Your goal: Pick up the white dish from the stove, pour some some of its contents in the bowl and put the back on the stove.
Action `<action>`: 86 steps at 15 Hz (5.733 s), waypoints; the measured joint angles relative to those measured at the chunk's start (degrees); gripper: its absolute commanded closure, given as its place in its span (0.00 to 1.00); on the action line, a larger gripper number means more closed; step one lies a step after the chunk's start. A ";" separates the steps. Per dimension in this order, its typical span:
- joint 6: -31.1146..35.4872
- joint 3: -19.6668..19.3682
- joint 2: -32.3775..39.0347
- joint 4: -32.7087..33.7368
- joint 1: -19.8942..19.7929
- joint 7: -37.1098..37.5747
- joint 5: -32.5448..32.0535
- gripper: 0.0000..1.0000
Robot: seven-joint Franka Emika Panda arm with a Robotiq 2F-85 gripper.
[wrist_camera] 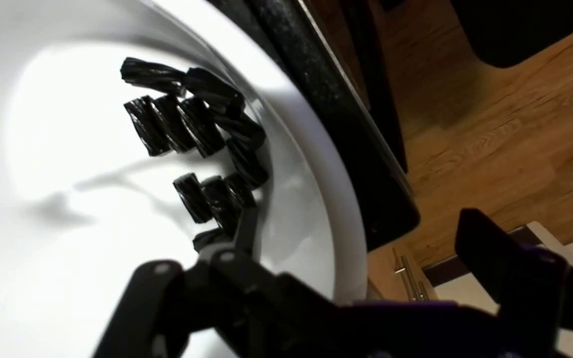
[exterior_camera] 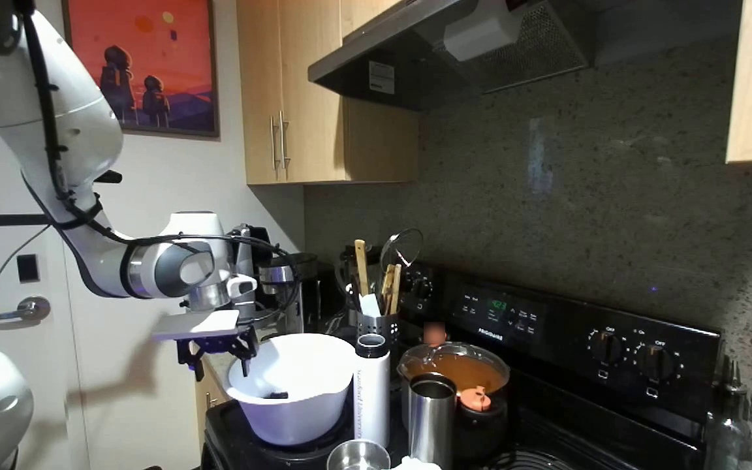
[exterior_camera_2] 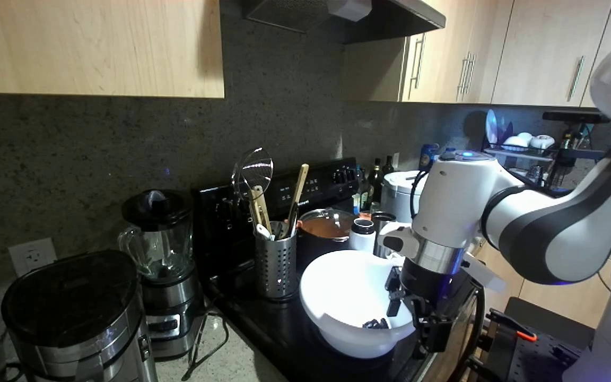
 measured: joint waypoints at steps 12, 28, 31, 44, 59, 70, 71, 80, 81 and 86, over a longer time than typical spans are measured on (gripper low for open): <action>0.31 0.00 3.77 1.11 -2.05 -0.66 -1.93 1.00; -22.27 -2.77 -12.34 2.11 5.69 -10.43 13.02 0.98; -25.69 -3.83 -16.35 2.24 5.75 -10.42 13.40 0.98; -45.87 -9.60 -33.71 2.14 0.64 -5.61 12.30 0.98; -57.28 -20.51 -38.92 6.29 -13.50 -2.40 6.79 0.98; -56.88 -25.27 -36.29 9.71 -21.11 -1.09 7.09 0.98; -56.86 -25.92 -35.47 9.81 -21.39 -1.11 7.24 0.98; -56.86 -30.92 -21.88 16.87 -21.32 -8.93 12.36 0.98; -56.86 -31.12 -20.08 18.21 -21.33 -9.72 12.96 0.98; -57.02 -32.45 -11.25 24.97 -21.84 -12.72 15.83 0.98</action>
